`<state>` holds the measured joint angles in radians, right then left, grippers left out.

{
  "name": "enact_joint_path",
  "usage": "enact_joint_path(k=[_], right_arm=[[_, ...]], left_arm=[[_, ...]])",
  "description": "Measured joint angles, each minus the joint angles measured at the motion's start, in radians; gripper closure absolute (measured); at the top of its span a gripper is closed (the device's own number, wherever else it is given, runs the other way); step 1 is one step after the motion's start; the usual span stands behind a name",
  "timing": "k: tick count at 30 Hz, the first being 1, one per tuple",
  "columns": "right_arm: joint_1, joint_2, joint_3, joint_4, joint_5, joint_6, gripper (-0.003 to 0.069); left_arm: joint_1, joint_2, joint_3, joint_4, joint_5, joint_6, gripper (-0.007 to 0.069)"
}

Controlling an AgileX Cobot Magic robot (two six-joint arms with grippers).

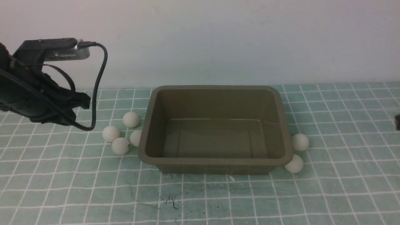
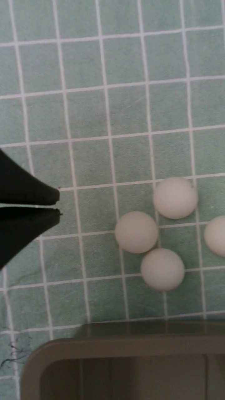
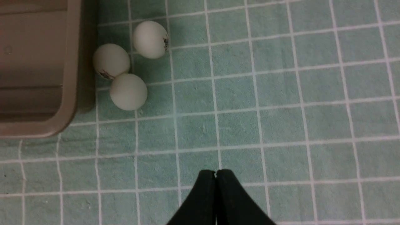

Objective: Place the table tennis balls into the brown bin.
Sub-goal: 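Reach for and grasp a ping pong ball on the table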

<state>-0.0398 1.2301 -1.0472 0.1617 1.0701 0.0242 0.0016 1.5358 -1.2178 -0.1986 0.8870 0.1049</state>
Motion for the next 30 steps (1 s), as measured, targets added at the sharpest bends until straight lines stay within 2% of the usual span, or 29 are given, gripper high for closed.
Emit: enact_joint_path(k=[6,10,15,18,22,24,26,27,30], right_arm=[[0.023,0.354,-0.232,0.079,0.089,-0.035,0.0654],[0.099,0.645,-0.451,0.041,0.147,-0.056,0.0574],[0.159,0.809,-0.625,0.018,0.148,-0.041,0.0527],[0.167,0.814,-0.653,0.018,0.149,-0.024,0.0522],[0.172,0.813,-0.661,0.017,0.155,-0.019,0.0512],[0.176,0.813,-0.659,0.026,0.155,-0.018,0.0469],[0.177,0.816,-0.652,0.032,0.155,-0.018,0.0403],[0.177,0.817,-0.651,0.032,0.155,-0.018,0.0395],[0.179,0.839,-0.634,0.020,0.157,-0.014,0.0261]], left_arm=[[0.000,0.158,-0.128,-0.026,0.033,0.054,0.0578],[0.000,0.325,-0.256,-0.037,0.082,0.082,0.0407],[0.000,0.428,-0.328,-0.041,0.139,0.086,0.0179],[0.000,0.454,-0.335,-0.043,0.163,0.090,0.0111],[0.000,0.469,-0.339,-0.045,0.157,0.101,0.0075],[-0.002,0.485,-0.341,-0.046,0.150,0.106,0.0069],[-0.011,0.503,-0.341,-0.046,0.142,0.106,0.0069],[-0.013,0.508,-0.342,-0.047,0.140,0.106,0.0069],[-0.033,0.550,-0.359,-0.046,0.126,0.106,0.0069]])
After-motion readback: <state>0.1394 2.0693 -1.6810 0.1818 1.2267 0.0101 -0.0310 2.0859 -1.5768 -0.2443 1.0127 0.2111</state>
